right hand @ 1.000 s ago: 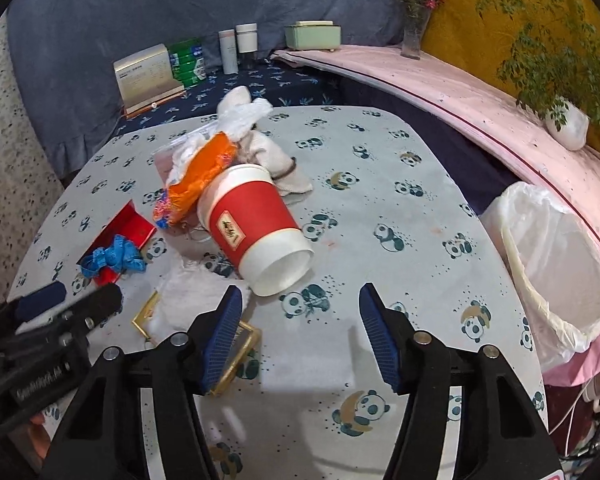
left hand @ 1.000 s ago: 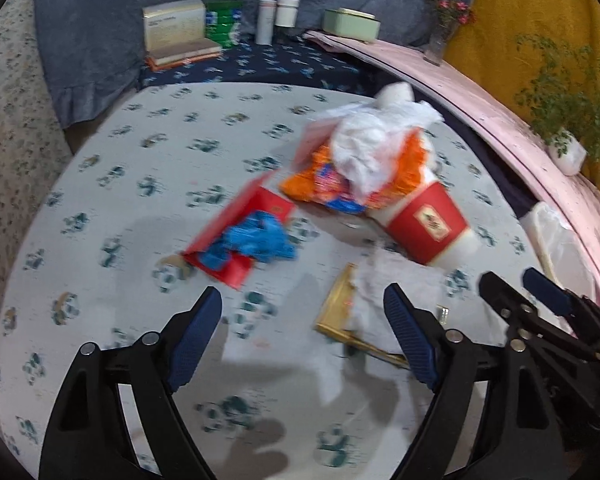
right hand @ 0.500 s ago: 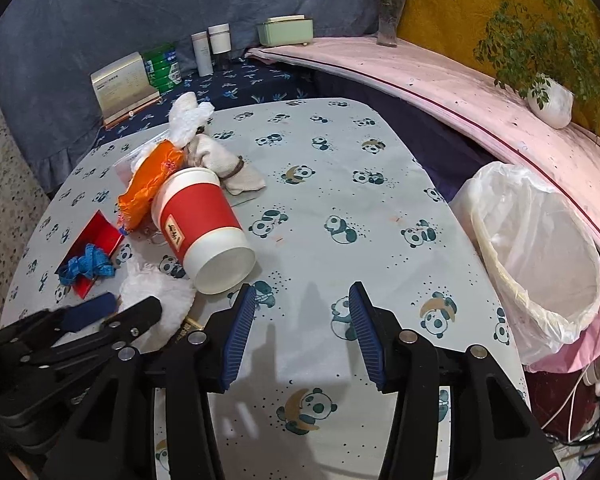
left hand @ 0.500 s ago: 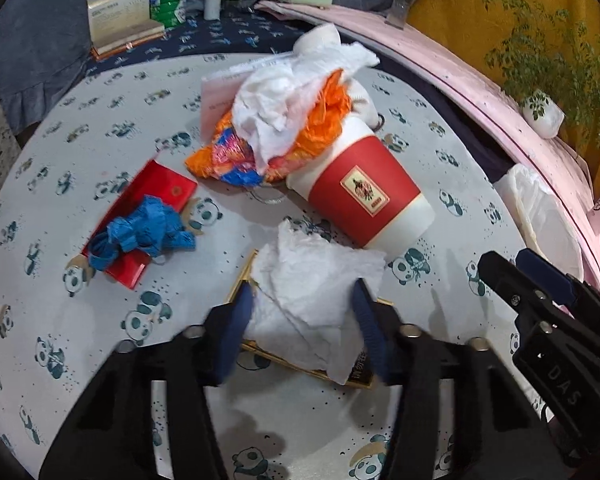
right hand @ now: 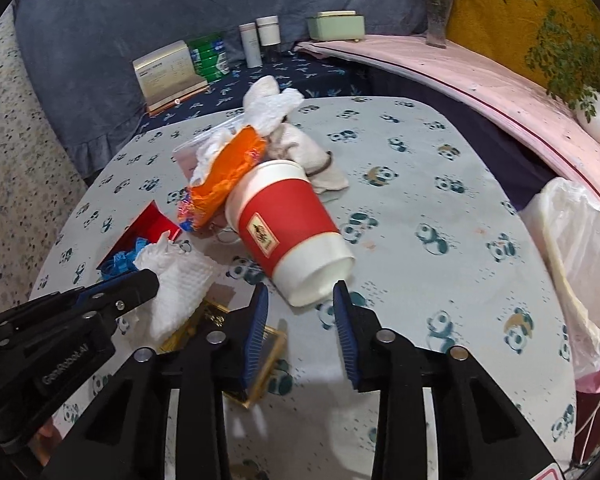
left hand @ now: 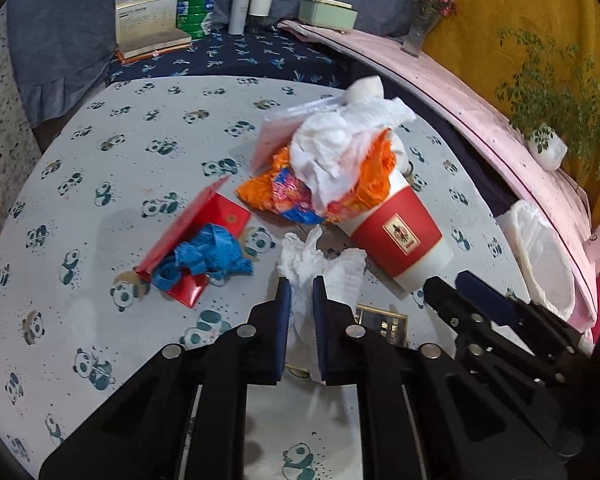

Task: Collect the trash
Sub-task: 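Grasp the white tissue with the left tool while the right tool grasps the second red cup, then carry tissue and red cup to the white bin and release them inside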

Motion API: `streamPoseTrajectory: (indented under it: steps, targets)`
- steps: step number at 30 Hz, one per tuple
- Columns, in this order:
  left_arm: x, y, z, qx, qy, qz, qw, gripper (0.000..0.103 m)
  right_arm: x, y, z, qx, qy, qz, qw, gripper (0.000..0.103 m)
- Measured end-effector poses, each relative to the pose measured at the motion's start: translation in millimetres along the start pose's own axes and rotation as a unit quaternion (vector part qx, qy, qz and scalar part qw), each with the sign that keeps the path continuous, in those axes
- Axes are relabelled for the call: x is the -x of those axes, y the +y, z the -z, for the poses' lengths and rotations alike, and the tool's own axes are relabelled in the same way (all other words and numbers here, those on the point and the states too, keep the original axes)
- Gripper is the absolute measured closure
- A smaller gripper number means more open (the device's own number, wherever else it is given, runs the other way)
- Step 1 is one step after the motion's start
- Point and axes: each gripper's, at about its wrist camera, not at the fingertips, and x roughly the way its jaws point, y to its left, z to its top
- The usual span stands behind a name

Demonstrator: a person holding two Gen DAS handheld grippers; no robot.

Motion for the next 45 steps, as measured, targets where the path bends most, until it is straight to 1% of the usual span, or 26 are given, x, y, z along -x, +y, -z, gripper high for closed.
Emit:
streamPoseTrajectory:
  steps: [5,9,15,23,27,33,39,45]
  targets:
    - [0.8,4.1,-5.4,0.006,-0.002,-0.003,1.0000,0.092,-15.8,4.1,-3.2,-0.008,0.008,-0.017,1.000,0.089]
    - [-2.2,2.8,-7.3,0.005,0.000,-0.004,1.0000,0.092,-17.8,4.9,-2.9,-0.008,0.004,-0.026,1.000,0.092]
    - [-1.8,-4.0,-7.1,-0.001,-0.001,-0.003,1.0000,0.092,-4.6,-0.3,-4.6,-0.015,-0.015,-0.037,0.999,0.098]
    - [7.6,-33.0,-9.9,-0.022,-0.010,0.011,0.9997,0.092,28.3,-28.8,-5.0,-0.039,-0.048,-0.020,0.998,0.100]
    - [13.4,-59.3,-10.2,-0.040,-0.015,0.023,0.9988,0.092,49.7,-50.2,-4.2,-0.053,-0.067,-0.007,0.996,0.100]
    - [18.6,-111.1,-10.4,-0.075,-0.022,0.045,0.9959,0.092,81.7,-89.8,-1.4,-0.079,-0.095,0.020,0.992,0.100]
    - [18.8,-169.7,-9.1,-0.112,-0.025,0.072,0.9908,0.092,105.9,-135.4,5.6,-0.110,-0.113,0.055,0.986,0.100]
    - [14.5,-231.6,-6.5,-0.151,-0.025,0.099,0.9831,0.092,127.3,-186.0,15.4,-0.142,-0.126,0.093,0.977,0.100]
